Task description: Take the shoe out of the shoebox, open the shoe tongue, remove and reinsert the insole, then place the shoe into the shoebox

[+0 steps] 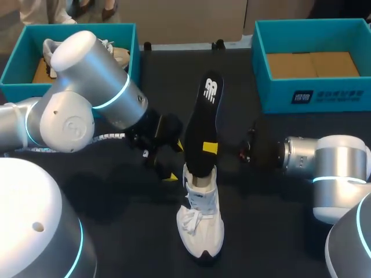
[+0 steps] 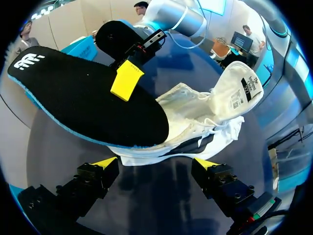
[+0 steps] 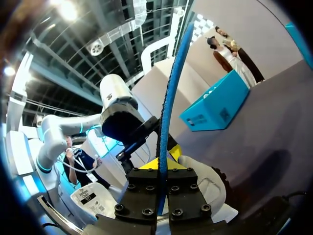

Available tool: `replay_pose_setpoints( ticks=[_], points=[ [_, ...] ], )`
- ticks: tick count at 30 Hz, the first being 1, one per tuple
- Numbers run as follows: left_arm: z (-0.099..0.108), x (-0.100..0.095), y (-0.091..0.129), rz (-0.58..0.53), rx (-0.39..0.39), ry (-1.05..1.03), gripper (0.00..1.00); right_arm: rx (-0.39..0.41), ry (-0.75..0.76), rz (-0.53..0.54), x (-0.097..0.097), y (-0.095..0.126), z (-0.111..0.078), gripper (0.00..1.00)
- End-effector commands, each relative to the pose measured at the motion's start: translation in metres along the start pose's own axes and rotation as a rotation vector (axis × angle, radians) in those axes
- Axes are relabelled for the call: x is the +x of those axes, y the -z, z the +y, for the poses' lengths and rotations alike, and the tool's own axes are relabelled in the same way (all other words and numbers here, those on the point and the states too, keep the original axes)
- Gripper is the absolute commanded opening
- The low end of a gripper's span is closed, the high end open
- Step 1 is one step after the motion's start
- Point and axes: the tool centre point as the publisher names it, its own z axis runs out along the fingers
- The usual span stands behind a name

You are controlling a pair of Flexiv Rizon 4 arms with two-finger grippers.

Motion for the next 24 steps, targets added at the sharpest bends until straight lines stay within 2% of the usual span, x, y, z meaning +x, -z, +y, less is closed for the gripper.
replay_pose_setpoints(
  ticks=[1,10,24],
  points=[
    [0.0001,-0.0003,-0.0003,0.001,0.0,-0.001,1.0,0.009,0.0,0.009,-0.0033,-0.0038,-0.0039,0.0],
    [0.0001,-0.0003,-0.0003,0.001,0.0,-0.001,1.0,-0.018,0.055,-0.007,-0.0019,-0.0023,-0.0063,0.0],
    [0.0001,-0.0003,-0.0003,0.001,0.0,-0.001,1.0,-0.032,0.105,-0.027,-0.0016,-0.0008,0.001,0.0]
  ],
)
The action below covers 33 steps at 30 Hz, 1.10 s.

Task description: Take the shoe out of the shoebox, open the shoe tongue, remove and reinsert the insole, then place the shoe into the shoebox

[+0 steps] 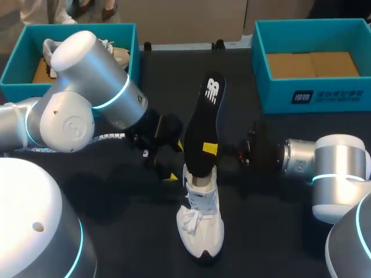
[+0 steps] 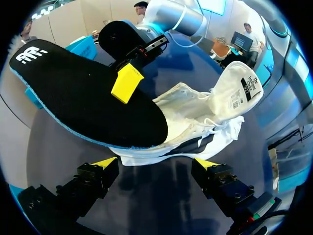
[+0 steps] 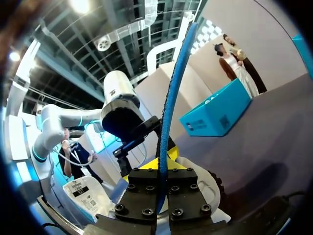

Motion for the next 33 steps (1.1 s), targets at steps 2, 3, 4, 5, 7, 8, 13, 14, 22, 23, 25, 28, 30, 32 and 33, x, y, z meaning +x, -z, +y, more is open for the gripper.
replay_pose_setpoints(
  ticks=[2,3,4,5,7,8,13,14,22,23,25,28,30,32,33],
  points=[
    [0.0,0.0,0.0,0.001,0.0,-0.001,1.0,-0.002,0.009,-0.017,0.002,-0.003,0.0,0.0],
    [0.0,0.0,0.0,0.001,0.0,-0.001,1.0,0.0,0.01,-0.019,0.001,-0.003,-0.001,0.0],
    [0.0,0.0,0.0,0.001,0.0,-0.001,1.0,0.002,0.012,-0.025,0.001,-0.004,-0.002,0.0],
    [0.0,0.0,0.0,0.001,0.0,-0.001,1.0,0.004,0.015,-0.033,0.001,-0.004,-0.002,0.0],
    [0.0,0.0,0.0,0.001,0.0,-0.001,1.0,0.009,0.017,-0.047,0.001,-0.005,-0.005,0.0],
    [0.0,0.0,0.0,0.001,0.0,-0.001,1.0,0.009,0.017,-0.05,0.001,-0.005,-0.006,0.0],
    [0.0,0.0,0.0,0.001,0.0,-0.001,1.0,0.018,0.02,-0.088,0.003,-0.002,-0.015,0.0],
    [0.0,0.0,0.0,0.001,0.0,-0.001,1.0,0.019,0.018,-0.092,0.004,-0.001,-0.017,0.0],
    [0.0,0.0,0.0,0.001,0.0,-0.001,1.0,0.022,0.017,-0.095,0.013,0.004,-0.029,0.0],
    [0.0,0.0,0.0,0.001,0.0,-0.001,1.0,0.023,0.016,-0.094,0.013,0.004,-0.03,0.0],
    [0.0,0.0,0.0,0.001,0.0,-0.001,1.0,0.039,-0.005,-0.091,0.013,0.006,-0.035,0.0],
    [0.0,0.0,0.0,0.001,0.0,-0.001,1.0,0.062,-0.04,-0.083,0.013,0.008,-0.04,0.0],
    [0.0,0.0,0.0,0.001,0.0,-0.001,1.0,0.077,-0.06,-0.085,0.013,0.009,-0.044,0.0],
    [0.0,0.0,0.0,0.001,0.0,-0.001,1.0,0.083,-0.068,-0.084,0.014,0.01,-0.046,0.0],
    [0.0,0.0,0.0,0.001,0.0,-0.001,1.0,0.086,-0.076,-0.083,0.015,0.011,-0.049,0.0]
  ],
)
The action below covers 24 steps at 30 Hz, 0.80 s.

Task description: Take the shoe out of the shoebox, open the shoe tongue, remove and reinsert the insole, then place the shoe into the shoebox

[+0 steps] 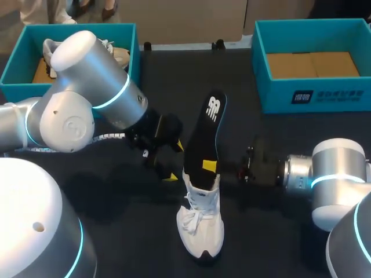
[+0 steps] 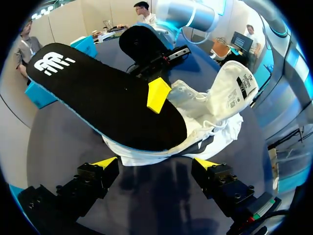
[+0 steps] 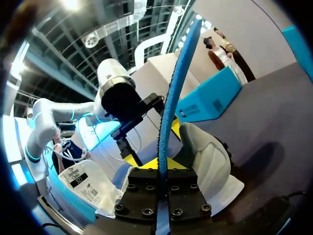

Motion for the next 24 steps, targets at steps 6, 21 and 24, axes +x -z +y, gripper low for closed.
replay_pose_setpoints(
  ticks=[6,21,24],
  points=[
    [0.0,0.0,-0.001,0.001,0.001,-0.001,1.0,0.044,-0.062,0.024,0.0,0.004,-0.02,0.0],
    [0.0,0.0,-0.001,0.001,0.001,-0.001,1.0,0.072,-0.083,0.091,0.003,-0.003,-0.02,0.03],
    [0.0,0.0,-0.001,0.001,0.001,-0.001,1.0,0.077,-0.075,0.102,0.004,-0.005,-0.015,0.18]
  ],
)
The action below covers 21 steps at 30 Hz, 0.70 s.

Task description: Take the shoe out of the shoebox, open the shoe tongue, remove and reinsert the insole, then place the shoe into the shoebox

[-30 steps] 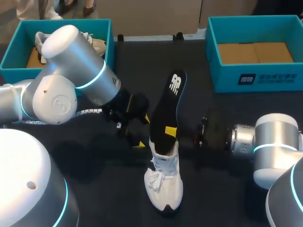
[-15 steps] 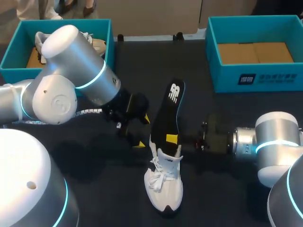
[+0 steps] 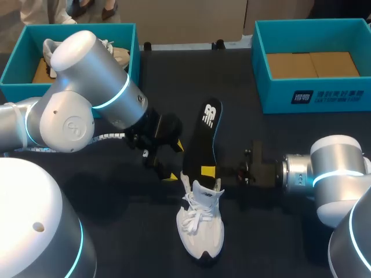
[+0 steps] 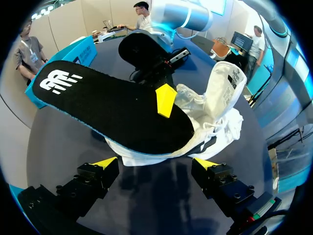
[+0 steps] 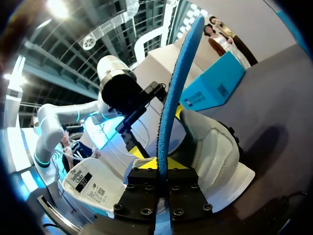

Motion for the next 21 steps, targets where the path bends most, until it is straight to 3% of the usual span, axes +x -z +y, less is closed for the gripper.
replay_pose_setpoints(
  ticks=[1,6,21],
  points=[
    [0.0,0.0,-0.001,0.001,0.001,-0.001,1.0,0.016,0.002,0.022,-0.003,-0.002,0.0,0.16],
    [0.0,0.0,-0.001,0.001,0.001,-0.001,1.0,0.025,0.009,0.026,-0.003,-0.004,0.004,0.14],
    [0.0,0.0,-0.001,0.001,0.001,-0.001,1.0,0.039,0.013,0.031,-0.003,-0.005,0.012,0.24]
  ],
)
